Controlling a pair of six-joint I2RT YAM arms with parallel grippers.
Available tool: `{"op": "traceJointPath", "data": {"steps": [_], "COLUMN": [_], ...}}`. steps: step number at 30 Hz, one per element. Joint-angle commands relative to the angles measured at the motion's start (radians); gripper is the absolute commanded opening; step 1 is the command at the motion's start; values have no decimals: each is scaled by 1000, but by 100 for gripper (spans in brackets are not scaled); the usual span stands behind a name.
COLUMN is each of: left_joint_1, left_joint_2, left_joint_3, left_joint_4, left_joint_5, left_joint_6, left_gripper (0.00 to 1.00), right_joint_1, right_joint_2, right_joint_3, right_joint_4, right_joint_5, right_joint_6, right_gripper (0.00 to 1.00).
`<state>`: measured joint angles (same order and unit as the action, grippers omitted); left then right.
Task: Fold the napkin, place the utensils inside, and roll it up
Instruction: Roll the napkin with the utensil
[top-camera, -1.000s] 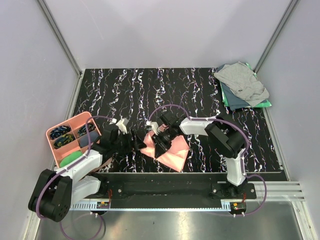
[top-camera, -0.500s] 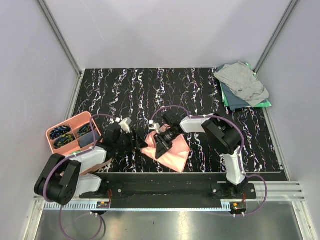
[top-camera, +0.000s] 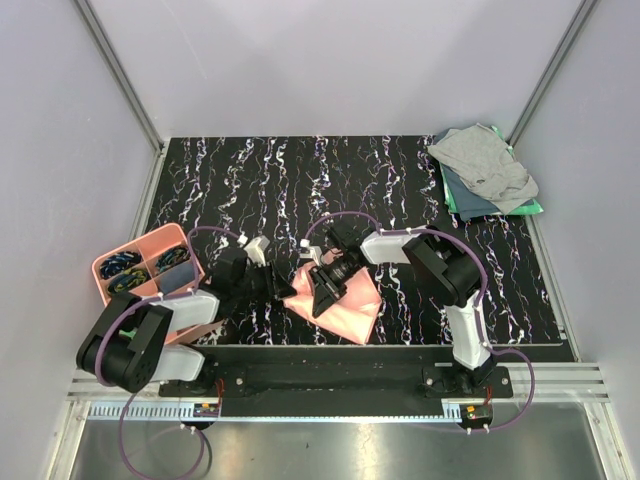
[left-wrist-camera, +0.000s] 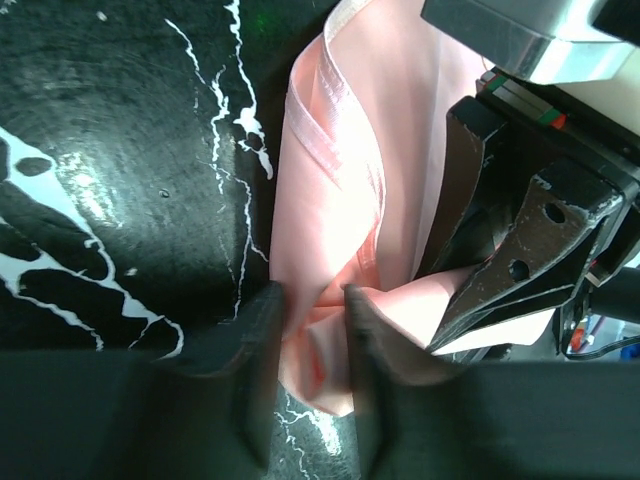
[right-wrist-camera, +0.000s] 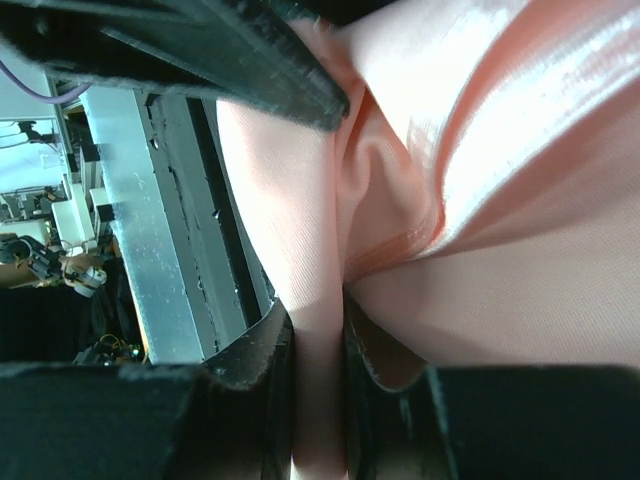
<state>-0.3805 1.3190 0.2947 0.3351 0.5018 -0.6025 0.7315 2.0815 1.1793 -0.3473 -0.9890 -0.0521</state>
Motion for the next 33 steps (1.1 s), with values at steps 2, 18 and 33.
{"op": "traceJointPath", "data": {"steps": [2,18,33], "left_joint_1": [-21,-34,-32], "left_joint_2": [40,22,68], "left_joint_3": [6,99,233], "left_joint_4": [73,-194,-439], "left_joint_5": [9,-43,-40], "left_joint_6": [-3,-11,-31], "left_gripper": [18,0,0], "right_joint_1": [-20,26,474], "right_joint_2": [38,-362,-437], "right_joint_3": [20,-18,-231], "right_joint_4": [-36,-9,223], "right_joint_5": [150,530,1205], "right_joint_6": [-12,20,-144], "right_gripper": [27,69,84]}}
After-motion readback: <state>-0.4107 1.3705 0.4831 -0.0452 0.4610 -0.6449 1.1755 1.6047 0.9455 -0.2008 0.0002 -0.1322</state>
